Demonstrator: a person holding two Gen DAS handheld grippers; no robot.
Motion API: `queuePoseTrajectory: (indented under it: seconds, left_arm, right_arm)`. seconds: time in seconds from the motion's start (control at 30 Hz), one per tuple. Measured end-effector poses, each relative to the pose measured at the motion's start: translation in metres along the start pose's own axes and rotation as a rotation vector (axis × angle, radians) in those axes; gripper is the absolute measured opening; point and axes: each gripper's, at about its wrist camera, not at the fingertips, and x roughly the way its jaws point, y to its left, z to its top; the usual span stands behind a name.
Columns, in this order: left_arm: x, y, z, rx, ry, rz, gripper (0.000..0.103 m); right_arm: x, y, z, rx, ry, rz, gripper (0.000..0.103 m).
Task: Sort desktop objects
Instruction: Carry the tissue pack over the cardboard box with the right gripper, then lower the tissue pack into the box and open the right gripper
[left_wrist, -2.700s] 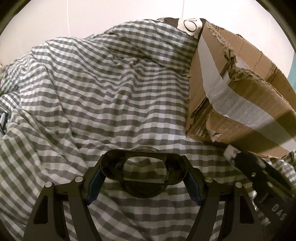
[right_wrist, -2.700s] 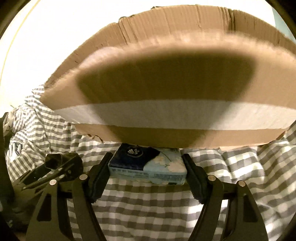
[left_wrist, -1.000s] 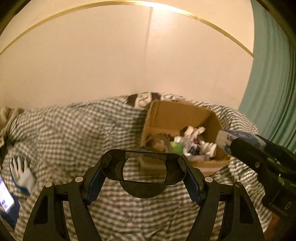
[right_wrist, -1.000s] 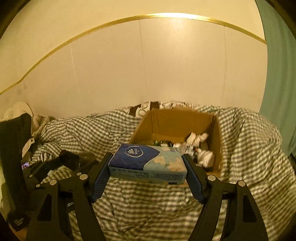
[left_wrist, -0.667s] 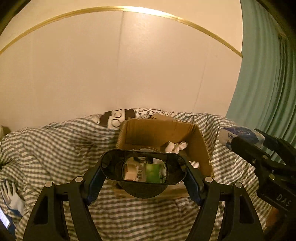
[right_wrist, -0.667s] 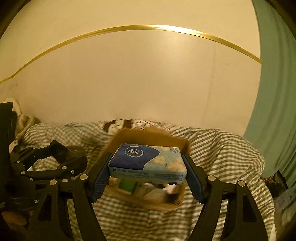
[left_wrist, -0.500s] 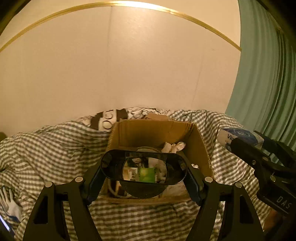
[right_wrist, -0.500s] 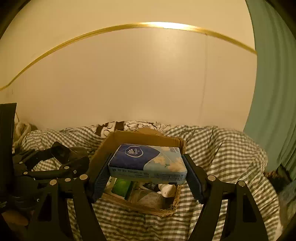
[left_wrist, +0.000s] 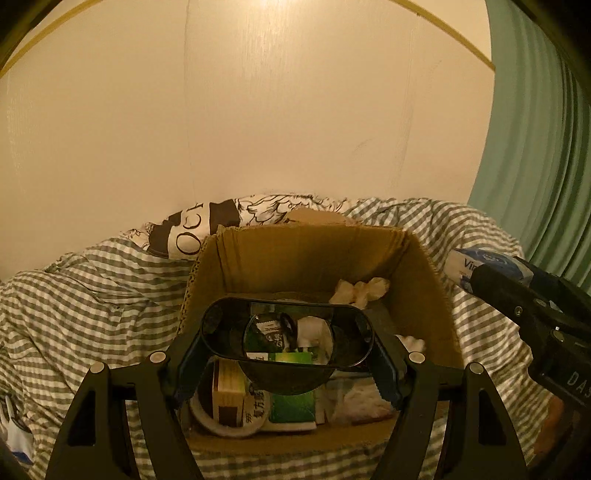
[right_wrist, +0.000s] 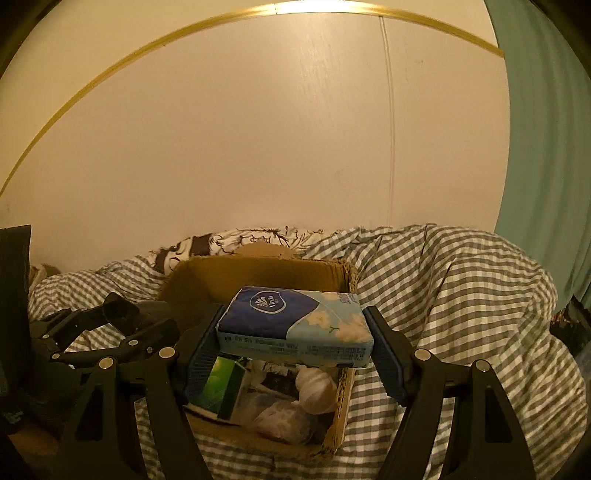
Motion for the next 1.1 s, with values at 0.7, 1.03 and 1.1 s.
queuePoseTrajectory:
  seconds: [0.7,1.03,1.1]
  left_arm:
    - [0.093,0.013,-0.005,0.016,0.046,0.032,0.078]
    - [0.081,0.013,-0.003,0.029,0.045,0.111,0.103]
    - [0.074,0.013,-0.003,0.030,0.058,0.123,0.103]
  right_arm:
    - [0.088,-0.002,-0.004,-0.002,0.065,0.055,0.074]
    - [0.080,-0.006,0.004,0.034,0.057,0.058,0.093]
    - [0.074,-0.006,0.005,0.037,0.059,0.058,0.093]
